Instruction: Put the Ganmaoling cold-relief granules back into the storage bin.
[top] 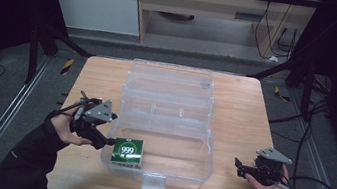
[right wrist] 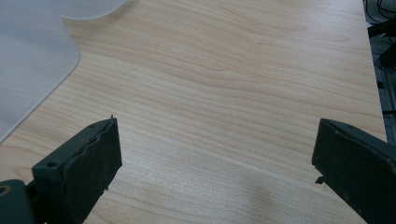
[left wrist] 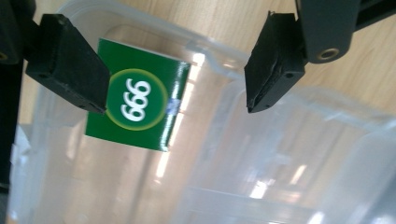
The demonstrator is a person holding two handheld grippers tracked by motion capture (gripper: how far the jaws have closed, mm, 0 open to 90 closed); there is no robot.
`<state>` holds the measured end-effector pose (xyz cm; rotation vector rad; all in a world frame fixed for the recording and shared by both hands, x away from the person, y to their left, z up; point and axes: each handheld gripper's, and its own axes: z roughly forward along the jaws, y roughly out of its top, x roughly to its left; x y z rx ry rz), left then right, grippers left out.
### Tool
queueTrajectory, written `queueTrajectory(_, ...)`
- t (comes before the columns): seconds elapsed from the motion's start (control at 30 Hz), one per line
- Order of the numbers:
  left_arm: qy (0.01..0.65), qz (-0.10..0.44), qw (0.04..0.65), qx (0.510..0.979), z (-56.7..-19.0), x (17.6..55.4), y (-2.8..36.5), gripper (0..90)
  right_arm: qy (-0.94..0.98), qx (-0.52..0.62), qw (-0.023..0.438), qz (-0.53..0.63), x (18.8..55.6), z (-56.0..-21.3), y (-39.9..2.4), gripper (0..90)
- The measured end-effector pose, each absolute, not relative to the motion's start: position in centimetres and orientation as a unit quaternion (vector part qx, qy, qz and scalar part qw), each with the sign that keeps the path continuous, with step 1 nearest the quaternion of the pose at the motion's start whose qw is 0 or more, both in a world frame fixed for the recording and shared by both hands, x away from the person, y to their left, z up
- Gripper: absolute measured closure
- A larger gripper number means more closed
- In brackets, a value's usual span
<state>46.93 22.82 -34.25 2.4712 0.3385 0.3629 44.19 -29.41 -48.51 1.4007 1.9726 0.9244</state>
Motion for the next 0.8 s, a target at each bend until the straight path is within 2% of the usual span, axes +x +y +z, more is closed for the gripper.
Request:
queueTrajectory(0.23, 0.215, 0.167, 0.339, 0.901, -35.3, 46.4, 26.4, 23.2, 0.728, 0.524, 0.275, 0.345, 44.1, -48.4, -29.5, 2.1)
queueTrajectory(0.4, 0.282, 0.181, 0.362, 0.870, -37.5, 46.1, 29.1, 24.0, 0.727, 0.526, 0.274, 0.346, 44.1, -48.5, -29.5, 2.2)
queueTrajectory(0.6, 0.360, 0.201, 0.361, 0.836, -40.8, 46.0, 31.6, 24.4, 0.727, 0.526, 0.275, 0.345, 44.1, -48.5, -29.6, 2.2)
queueTrajectory(0.8, 0.410, 0.207, 0.350, 0.817, -43.9, 46.3, 32.8, 24.2, 0.725, 0.530, 0.275, 0.344, 44.0, -48.6, -29.7, 2.2)
